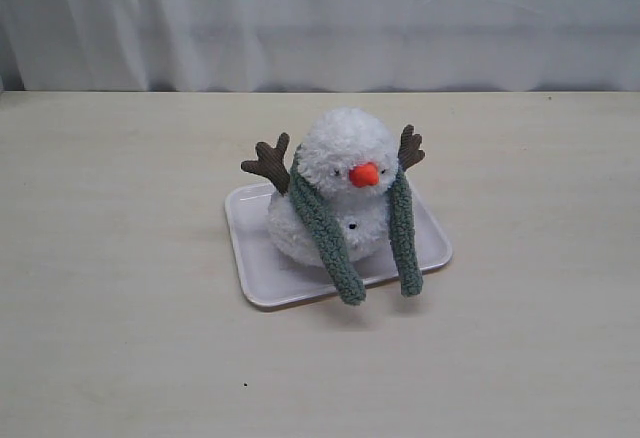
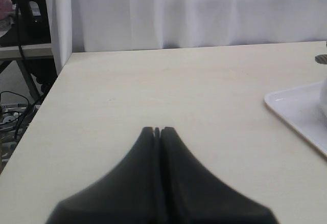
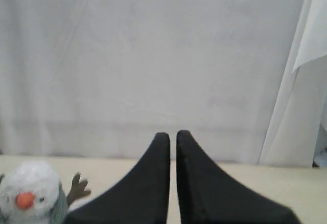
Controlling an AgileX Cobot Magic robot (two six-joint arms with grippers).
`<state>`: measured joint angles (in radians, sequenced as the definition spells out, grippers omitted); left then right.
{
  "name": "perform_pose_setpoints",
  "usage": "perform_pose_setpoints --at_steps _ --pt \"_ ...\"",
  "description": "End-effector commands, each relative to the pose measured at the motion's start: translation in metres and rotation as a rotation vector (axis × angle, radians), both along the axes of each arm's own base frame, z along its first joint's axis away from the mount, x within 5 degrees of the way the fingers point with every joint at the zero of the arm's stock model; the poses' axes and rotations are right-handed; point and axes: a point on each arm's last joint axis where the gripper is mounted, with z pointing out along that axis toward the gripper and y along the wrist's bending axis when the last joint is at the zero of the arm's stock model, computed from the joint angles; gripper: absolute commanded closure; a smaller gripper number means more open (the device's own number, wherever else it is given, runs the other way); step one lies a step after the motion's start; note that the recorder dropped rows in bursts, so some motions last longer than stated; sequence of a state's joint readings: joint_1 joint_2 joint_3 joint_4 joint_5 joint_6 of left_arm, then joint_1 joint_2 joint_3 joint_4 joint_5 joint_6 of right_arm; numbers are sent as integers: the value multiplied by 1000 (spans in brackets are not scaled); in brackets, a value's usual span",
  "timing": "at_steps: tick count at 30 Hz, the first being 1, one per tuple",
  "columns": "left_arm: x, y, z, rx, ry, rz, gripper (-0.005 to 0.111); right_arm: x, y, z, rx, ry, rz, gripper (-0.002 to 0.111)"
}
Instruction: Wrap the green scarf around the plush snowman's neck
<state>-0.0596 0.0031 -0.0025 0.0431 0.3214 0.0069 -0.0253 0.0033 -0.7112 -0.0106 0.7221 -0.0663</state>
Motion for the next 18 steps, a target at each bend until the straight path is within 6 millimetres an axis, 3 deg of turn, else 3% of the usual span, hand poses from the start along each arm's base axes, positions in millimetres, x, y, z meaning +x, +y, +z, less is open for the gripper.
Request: perform_pose_setpoints --at_steps 1,7,18 --pt "0 0 0 -5 -13 0 107 8 0 13 -9 -286 -2 104" --pt "0 0 0 -5 -13 0 107 21 0 5 -16 -461 0 104" --pt "0 0 0 -5 -13 0 107 59 -1 -56 -10 -276 0 104"
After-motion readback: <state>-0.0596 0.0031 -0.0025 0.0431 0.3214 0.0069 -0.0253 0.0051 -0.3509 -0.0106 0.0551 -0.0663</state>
